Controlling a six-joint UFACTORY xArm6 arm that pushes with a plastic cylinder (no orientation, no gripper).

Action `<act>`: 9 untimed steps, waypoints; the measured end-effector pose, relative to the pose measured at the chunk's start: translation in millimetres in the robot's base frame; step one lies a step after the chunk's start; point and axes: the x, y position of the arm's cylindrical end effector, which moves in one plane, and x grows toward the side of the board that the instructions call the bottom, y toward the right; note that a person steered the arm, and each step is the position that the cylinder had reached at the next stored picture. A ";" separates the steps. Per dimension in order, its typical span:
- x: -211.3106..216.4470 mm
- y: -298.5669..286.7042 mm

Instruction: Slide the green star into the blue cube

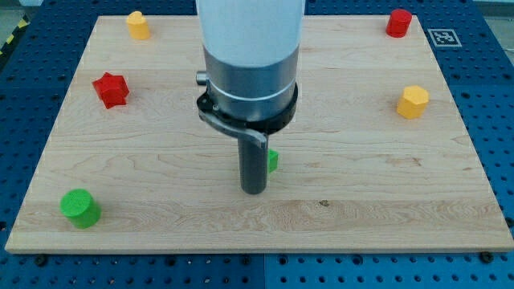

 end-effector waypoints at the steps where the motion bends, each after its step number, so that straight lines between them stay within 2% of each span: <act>1: -22.8 2.6; 3: -48.8 44.3; 4: -61.2 46.8; 9: -72.5 19.6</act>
